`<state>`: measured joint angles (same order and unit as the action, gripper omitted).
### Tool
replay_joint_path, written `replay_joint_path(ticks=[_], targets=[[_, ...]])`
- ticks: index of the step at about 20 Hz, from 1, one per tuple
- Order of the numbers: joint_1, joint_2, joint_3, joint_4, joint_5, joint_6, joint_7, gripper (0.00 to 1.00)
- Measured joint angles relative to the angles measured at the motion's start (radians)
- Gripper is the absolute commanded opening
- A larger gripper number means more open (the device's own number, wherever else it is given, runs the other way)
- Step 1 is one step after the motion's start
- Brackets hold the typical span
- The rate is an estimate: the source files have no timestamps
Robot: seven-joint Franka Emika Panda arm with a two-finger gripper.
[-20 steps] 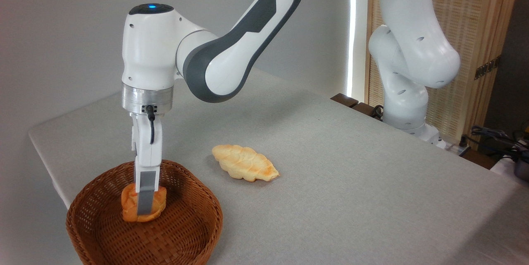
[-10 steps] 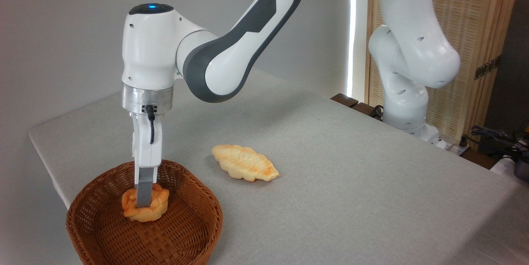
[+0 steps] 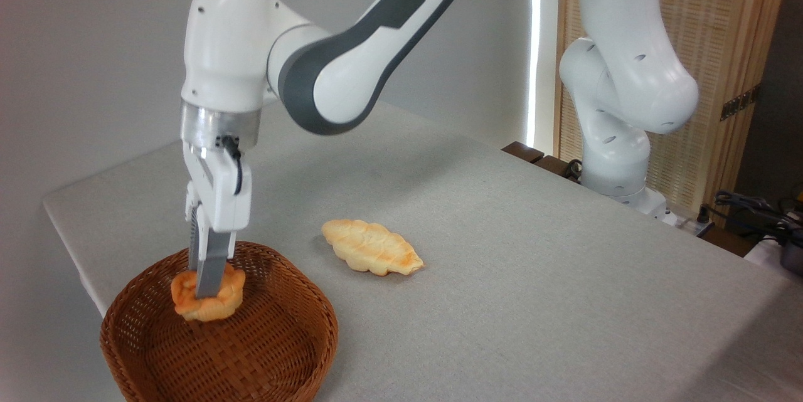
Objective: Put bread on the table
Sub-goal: 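Lower the gripper onto the orange roll and close on it, then lift the orange roll out of the basket and carry it beside the pastry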
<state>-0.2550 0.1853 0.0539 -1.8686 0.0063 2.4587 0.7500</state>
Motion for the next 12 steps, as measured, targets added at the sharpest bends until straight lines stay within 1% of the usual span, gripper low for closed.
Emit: replay_joint_path(ticks=[2, 4, 6, 8, 9, 11, 12], targets=[[0.000, -0.030, 0.004, 0.000, 0.000, -0.035, -0.044, 0.39], [0.001, -0.062, 0.011, 0.000, -0.006, -0.087, -0.066, 0.40], [0.001, -0.094, 0.018, 0.000, -0.028, -0.158, -0.069, 0.44], [0.001, -0.127, 0.019, 0.000, -0.046, -0.269, -0.069, 0.46], [0.001, -0.142, 0.019, -0.001, -0.049, -0.320, -0.069, 0.49], [0.001, -0.164, 0.019, -0.006, -0.055, -0.381, -0.069, 0.56], [0.000, -0.171, 0.019, -0.012, -0.065, -0.402, -0.069, 0.57]])
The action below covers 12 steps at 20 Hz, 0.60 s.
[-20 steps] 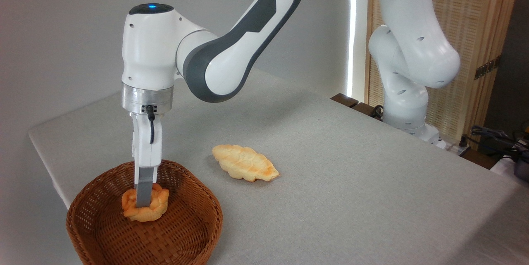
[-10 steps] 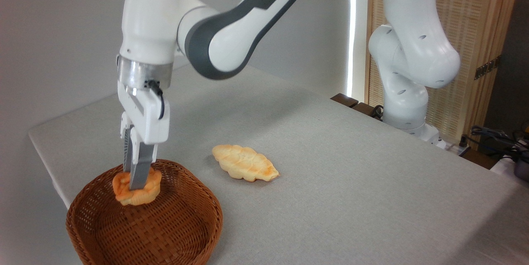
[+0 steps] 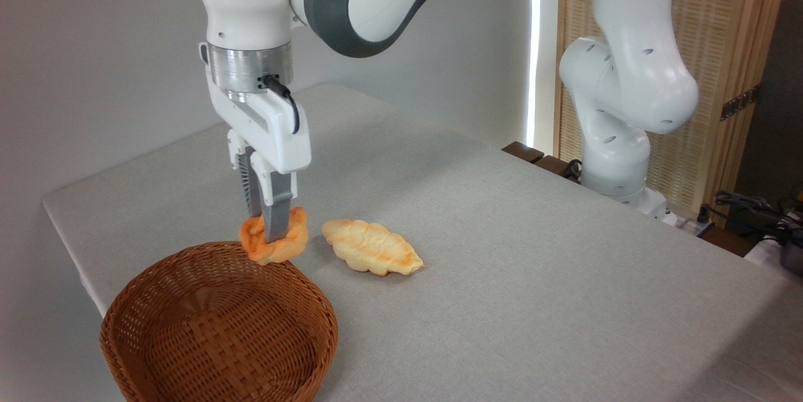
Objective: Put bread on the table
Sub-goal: 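Lift the orange roll out of the basket and carry it beside the pastry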
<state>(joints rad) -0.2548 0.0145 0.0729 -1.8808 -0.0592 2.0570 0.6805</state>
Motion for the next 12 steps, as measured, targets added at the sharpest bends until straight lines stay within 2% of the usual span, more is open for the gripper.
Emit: replay_joint_path(ticks=[1, 2, 3, 5, 9, 12], targets=[[0.000, -0.005, 0.000, -0.006, -0.012, -0.022, 0.000, 0.62], [0.000, -0.009, 0.000, -0.011, -0.024, -0.047, 0.000, 0.72], [0.000, -0.012, -0.001, -0.016, -0.035, -0.074, -0.003, 0.75], [-0.003, -0.014, -0.003, -0.025, -0.056, -0.101, -0.031, 1.00], [-0.013, -0.013, -0.019, -0.064, -0.063, -0.115, -0.100, 1.00], [-0.024, -0.009, -0.031, -0.094, -0.064, -0.115, -0.104, 1.00]])
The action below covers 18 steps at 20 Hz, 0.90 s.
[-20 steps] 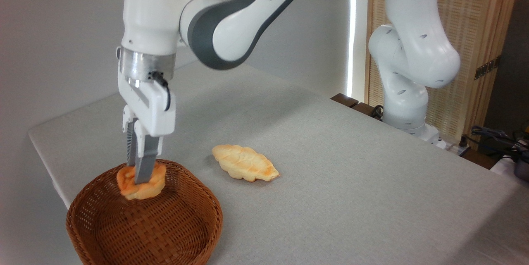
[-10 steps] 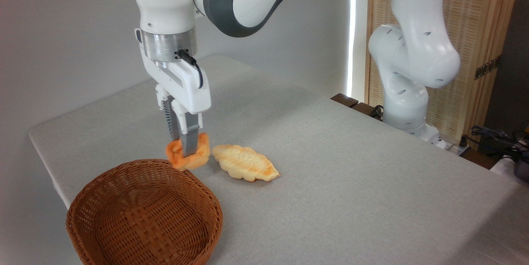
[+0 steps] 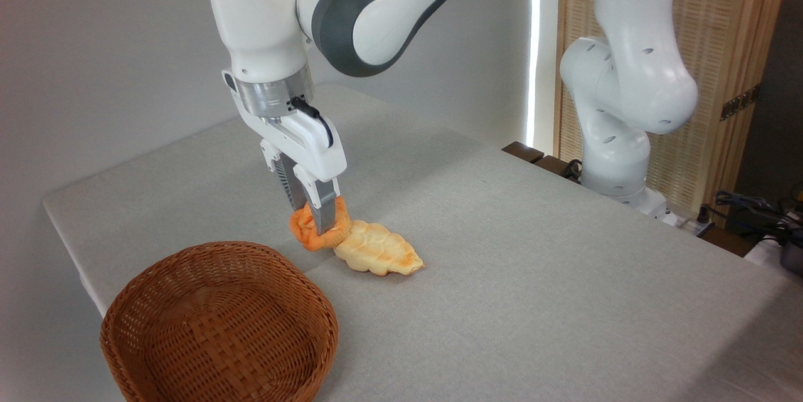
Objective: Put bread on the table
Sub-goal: 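Lift the orange roll out of the basket and carry it beside the pastry, then open the gripper to release the roll onto the table and raise it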
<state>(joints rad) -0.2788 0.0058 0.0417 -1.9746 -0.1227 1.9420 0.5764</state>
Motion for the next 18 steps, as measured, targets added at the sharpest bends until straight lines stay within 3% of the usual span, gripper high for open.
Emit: replay_joint_path(ticks=[5, 18], targets=[[-0.020, 0.010, -0.001, -0.011, 0.000, 0.000, 0.000, 1.00], [-0.021, 0.010, -0.001, -0.006, 0.000, 0.003, 0.000, 1.00]])
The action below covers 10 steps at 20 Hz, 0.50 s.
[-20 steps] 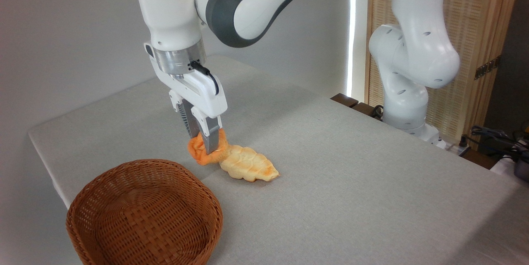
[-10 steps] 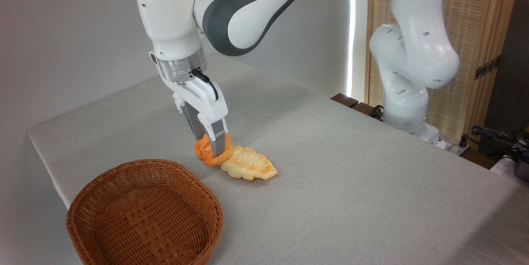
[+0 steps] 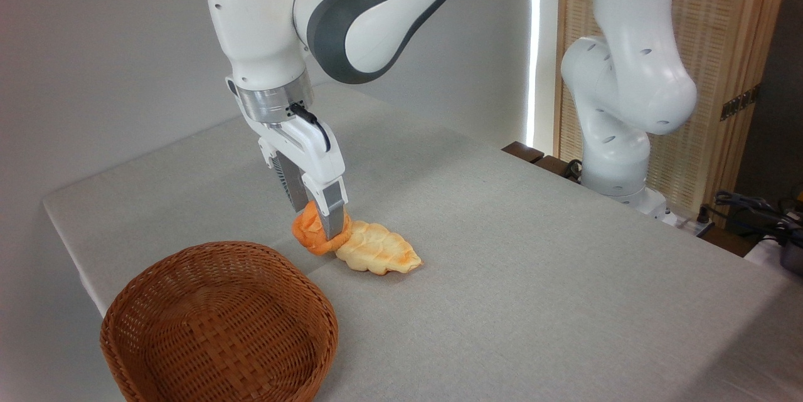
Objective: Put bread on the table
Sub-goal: 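Open the gripper to release the roll onto the table and raise it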
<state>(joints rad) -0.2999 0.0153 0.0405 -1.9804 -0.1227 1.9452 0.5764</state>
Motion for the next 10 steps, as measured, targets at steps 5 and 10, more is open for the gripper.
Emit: replay_joint_path(ticks=[5, 10], targets=[[0.001, -0.004, 0.008, 0.018, 0.000, 0.012, 0.000, 1.00], [0.002, -0.005, 0.010, 0.027, 0.000, 0.012, 0.000, 1.00]])
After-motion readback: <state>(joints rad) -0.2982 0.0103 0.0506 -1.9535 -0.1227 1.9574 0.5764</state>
